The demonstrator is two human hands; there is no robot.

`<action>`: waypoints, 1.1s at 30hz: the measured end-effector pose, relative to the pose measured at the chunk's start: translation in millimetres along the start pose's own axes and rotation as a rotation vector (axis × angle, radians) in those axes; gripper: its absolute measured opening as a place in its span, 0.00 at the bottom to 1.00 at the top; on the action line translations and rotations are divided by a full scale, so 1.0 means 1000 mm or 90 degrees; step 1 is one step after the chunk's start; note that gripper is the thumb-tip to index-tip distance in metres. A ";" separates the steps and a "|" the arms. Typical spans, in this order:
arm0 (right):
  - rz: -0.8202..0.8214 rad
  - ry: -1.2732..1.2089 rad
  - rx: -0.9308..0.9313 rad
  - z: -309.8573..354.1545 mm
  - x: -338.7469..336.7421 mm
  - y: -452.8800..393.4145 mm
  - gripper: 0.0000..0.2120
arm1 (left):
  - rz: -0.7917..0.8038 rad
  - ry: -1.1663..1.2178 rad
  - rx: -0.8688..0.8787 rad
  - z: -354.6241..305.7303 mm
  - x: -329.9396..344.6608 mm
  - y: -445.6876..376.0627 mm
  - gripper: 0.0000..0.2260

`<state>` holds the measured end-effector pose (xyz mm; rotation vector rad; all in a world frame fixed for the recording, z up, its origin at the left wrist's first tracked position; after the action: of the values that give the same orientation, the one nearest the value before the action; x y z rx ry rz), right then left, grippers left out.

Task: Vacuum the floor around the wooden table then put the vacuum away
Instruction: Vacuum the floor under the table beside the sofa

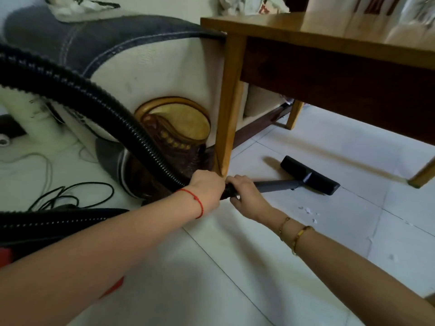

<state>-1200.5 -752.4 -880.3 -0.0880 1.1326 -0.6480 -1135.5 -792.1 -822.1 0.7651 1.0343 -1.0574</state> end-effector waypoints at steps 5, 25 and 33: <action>0.007 -0.001 -0.011 0.021 0.008 -0.006 0.10 | 0.055 -0.094 0.037 0.027 -0.006 0.024 0.17; 0.047 0.158 0.088 -0.114 -0.019 -0.036 0.06 | -0.111 0.031 -0.097 -0.057 0.019 -0.086 0.10; 0.079 0.168 0.113 -0.185 -0.029 -0.061 0.06 | -0.144 0.100 -0.114 -0.083 0.028 -0.158 0.12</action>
<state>-1394.1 -740.7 -915.1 0.2243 1.3173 -0.6597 -1306.1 -779.2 -881.3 0.6028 1.3555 -1.0907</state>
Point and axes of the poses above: each hand's wrist, its own y-axis away from the middle knuckle, its own x-axis out of the palm, z = x × y, the point moved 8 cm from there along -y, towards the middle knuckle, and after that the axes turned 11 degrees about -z, right-handed, at the moved point
